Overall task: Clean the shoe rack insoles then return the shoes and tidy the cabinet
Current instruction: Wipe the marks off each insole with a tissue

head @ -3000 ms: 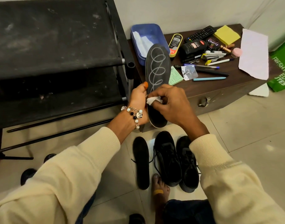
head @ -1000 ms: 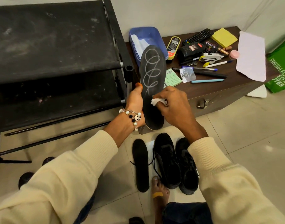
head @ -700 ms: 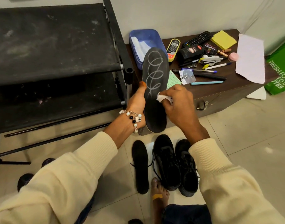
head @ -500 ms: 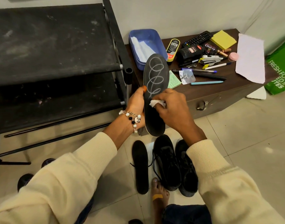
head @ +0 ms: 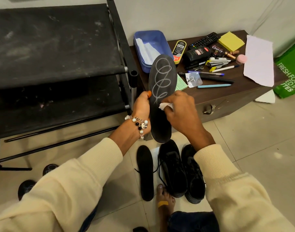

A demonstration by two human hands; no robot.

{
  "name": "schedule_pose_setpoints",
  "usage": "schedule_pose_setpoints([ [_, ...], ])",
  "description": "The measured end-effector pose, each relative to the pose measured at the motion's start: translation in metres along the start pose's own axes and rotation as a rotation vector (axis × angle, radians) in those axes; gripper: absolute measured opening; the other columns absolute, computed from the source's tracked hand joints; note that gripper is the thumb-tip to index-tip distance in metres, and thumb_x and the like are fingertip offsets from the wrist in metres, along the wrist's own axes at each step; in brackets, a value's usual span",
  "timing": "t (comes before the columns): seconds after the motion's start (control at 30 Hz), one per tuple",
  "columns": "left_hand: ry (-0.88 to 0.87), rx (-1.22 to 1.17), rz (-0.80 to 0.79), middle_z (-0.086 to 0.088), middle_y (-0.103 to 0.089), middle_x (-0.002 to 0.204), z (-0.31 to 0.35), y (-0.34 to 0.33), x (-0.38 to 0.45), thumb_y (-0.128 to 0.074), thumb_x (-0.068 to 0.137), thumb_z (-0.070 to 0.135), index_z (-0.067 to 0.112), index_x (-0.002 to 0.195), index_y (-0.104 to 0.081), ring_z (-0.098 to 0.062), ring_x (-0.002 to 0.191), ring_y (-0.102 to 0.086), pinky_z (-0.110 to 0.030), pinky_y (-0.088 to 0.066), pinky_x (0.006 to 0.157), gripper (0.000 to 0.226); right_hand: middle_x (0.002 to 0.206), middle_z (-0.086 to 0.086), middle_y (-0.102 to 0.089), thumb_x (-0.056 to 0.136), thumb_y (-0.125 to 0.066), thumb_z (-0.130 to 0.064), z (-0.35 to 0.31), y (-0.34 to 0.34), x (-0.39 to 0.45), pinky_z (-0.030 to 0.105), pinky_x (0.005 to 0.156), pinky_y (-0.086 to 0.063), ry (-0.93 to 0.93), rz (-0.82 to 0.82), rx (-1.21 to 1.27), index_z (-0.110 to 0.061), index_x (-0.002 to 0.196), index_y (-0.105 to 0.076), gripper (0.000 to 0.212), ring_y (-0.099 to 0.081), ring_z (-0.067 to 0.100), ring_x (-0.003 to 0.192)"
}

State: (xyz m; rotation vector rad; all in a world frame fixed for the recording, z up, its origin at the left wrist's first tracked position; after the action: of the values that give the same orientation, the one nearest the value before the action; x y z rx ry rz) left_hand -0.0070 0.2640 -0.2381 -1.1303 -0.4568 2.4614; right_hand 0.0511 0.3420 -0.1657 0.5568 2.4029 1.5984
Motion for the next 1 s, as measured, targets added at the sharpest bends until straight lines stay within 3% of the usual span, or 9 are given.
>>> schedule_pose_setpoints([
  [0.17,-0.02,0.018,0.04,-0.003,-0.072,0.077,-0.002,0.005,0.002,-0.048,0.094,0.032,0.014,0.084,-0.07,-0.019,0.073,-0.068,-0.026,-0.056,0.069,0.03,0.097,0.006,-0.063,0.084,-0.062,-0.01,-0.024,-0.005,-0.006,0.028,0.077,-0.044,0.135,-0.056,0.217,-0.015,0.101,-0.073,0.021,-0.057,0.018,0.088],
  [0.27,0.032,-0.008,-0.005,-0.005,-0.073,0.074,-0.003,0.0,0.0,-0.046,0.096,0.038,0.011,0.088,-0.071,-0.018,0.065,-0.071,-0.024,-0.057,0.057,0.037,0.096,0.006,-0.062,0.085,-0.063,-0.011,-0.021,-0.002,-0.005,0.031,0.078,-0.045,0.158,-0.086,0.184,-0.016,0.101,-0.074,0.02,-0.057,0.02,0.089],
  [0.43,0.025,-0.028,-0.029,-0.01,-0.069,0.092,-0.002,-0.004,-0.003,-0.045,0.096,0.043,0.011,0.108,-0.068,-0.026,0.088,-0.065,-0.037,-0.052,0.085,0.042,0.111,0.01,-0.059,0.087,-0.061,-0.009,0.006,0.004,0.0,0.022,0.08,-0.032,-0.018,-0.034,-0.006,-0.012,0.107,-0.071,0.023,-0.051,0.021,0.105],
  [0.53,0.006,-0.005,0.023,-0.01,-0.071,0.101,-0.004,-0.001,-0.002,-0.046,0.095,0.043,0.012,0.11,-0.069,-0.027,0.094,-0.066,-0.04,-0.052,0.092,0.041,0.111,0.01,-0.059,0.088,-0.06,-0.01,0.005,0.0,0.0,0.02,0.075,-0.029,-0.059,-0.033,-0.032,-0.01,0.106,-0.07,0.021,-0.049,0.016,0.096],
  [0.67,0.01,-0.012,0.04,-0.004,-0.075,0.086,-0.005,0.003,0.003,-0.047,0.096,0.041,0.015,0.094,-0.072,-0.02,0.077,-0.07,-0.027,-0.056,0.067,0.036,0.101,0.008,-0.063,0.084,-0.061,-0.008,-0.017,-0.003,-0.005,0.024,0.078,-0.04,0.076,-0.045,0.159,-0.012,0.098,-0.074,0.019,-0.055,0.018,0.091],
  [0.73,0.032,-0.027,0.042,-0.004,-0.074,0.084,-0.005,0.004,0.003,-0.046,0.096,0.04,0.014,0.093,-0.071,-0.018,0.074,-0.07,-0.025,-0.055,0.064,0.036,0.1,0.008,-0.063,0.084,-0.061,-0.007,-0.023,-0.005,-0.007,0.034,0.084,-0.046,0.118,-0.066,0.199,-0.013,0.099,-0.074,0.021,-0.057,0.021,0.093],
  [0.8,0.049,-0.025,0.032,-0.006,-0.073,0.088,-0.005,0.002,0.001,-0.045,0.097,0.04,0.012,0.1,-0.07,-0.02,0.076,-0.069,-0.026,-0.055,0.064,0.038,0.102,0.009,-0.062,0.085,-0.061,-0.007,-0.02,-0.004,-0.006,0.033,0.085,-0.045,0.113,-0.055,0.177,-0.014,0.102,-0.073,0.023,-0.056,0.022,0.096],
  [0.87,0.055,-0.037,-0.009,-0.009,-0.071,0.094,-0.005,-0.003,-0.003,-0.044,0.097,0.039,0.009,0.11,-0.068,-0.023,0.081,-0.067,-0.029,-0.055,0.072,0.041,0.106,0.008,-0.06,0.086,-0.06,-0.009,-0.009,-0.001,-0.003,0.025,0.082,-0.038,0.065,-0.026,0.1,-0.015,0.105,-0.072,0.023,-0.054,0.021,0.1],
  [1.0,0.004,-0.013,-0.028,-0.008,-0.069,0.091,-0.005,-0.006,-0.004,-0.045,0.097,0.038,0.012,0.098,-0.069,-0.025,0.086,-0.064,-0.037,-0.05,0.088,0.036,0.106,0.012,-0.06,0.088,-0.058,-0.008,0.008,0.005,0.001,0.021,0.075,-0.03,-0.065,0.05,-0.042,-0.006,0.105,-0.07,0.021,-0.052,0.022,0.098],
])
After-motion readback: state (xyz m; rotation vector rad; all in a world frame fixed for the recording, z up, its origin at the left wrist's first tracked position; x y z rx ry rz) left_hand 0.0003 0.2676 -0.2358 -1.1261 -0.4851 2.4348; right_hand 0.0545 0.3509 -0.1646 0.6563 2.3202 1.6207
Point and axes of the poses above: each hand's wrist, its own x-axis towards the middle knuckle, its own y-axis out of the back of the hand, z = x × y, the point moved 6 cm from there along x, towards the middle knuckle
